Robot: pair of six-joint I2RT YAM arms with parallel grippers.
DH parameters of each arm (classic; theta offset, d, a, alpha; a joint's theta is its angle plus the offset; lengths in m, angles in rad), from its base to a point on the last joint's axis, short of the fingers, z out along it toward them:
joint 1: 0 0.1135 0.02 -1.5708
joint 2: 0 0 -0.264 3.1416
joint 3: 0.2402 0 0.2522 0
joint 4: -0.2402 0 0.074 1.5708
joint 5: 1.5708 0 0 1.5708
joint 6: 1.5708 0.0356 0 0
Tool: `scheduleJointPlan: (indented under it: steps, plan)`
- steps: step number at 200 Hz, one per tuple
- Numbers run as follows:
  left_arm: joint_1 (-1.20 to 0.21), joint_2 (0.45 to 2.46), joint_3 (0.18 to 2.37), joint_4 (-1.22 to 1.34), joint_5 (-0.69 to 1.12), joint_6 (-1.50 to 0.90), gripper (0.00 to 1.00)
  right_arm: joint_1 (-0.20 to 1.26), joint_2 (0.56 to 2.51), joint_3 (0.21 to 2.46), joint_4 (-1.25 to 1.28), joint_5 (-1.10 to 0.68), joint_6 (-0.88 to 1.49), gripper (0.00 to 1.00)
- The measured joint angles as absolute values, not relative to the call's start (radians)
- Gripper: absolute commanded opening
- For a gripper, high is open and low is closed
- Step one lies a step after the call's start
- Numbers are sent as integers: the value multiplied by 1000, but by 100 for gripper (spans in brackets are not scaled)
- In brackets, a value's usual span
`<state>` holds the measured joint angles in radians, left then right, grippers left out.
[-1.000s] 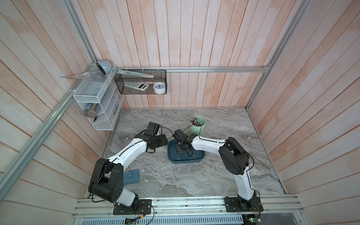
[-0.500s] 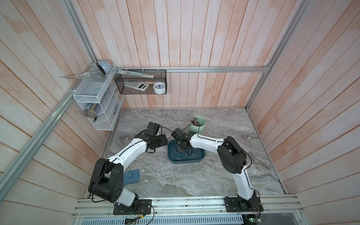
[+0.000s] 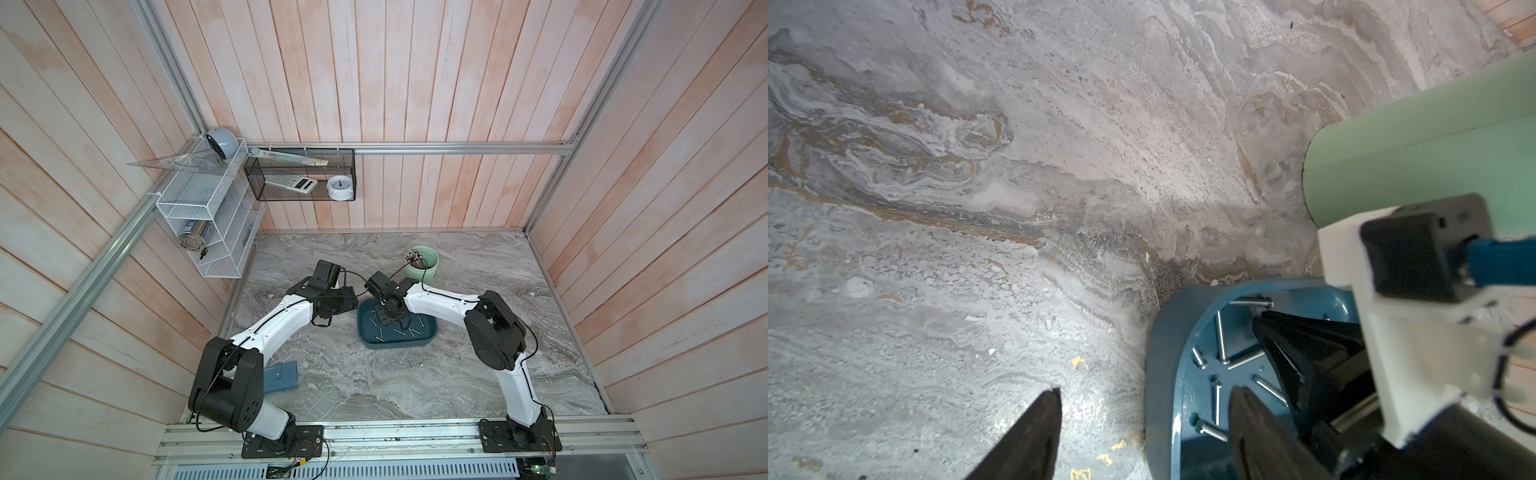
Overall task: Take out the screws from the storage box
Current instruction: Pick up the screw from the storage box, then place the screw at the center of the board.
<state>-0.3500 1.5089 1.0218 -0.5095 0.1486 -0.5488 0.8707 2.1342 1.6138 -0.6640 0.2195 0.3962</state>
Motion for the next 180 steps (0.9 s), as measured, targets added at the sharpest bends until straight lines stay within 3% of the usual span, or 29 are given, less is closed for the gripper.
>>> scheduleJointPlan:
  steps: [110, 180]
  plan:
    - [-387, 1509, 1022, -509, 165, -531, 69, 801, 1961, 1512, -658, 192, 463, 8]
    - [-416, 1509, 1022, -511, 151, -514, 69, 739, 1660, 1327, -627, 192, 526, 8]
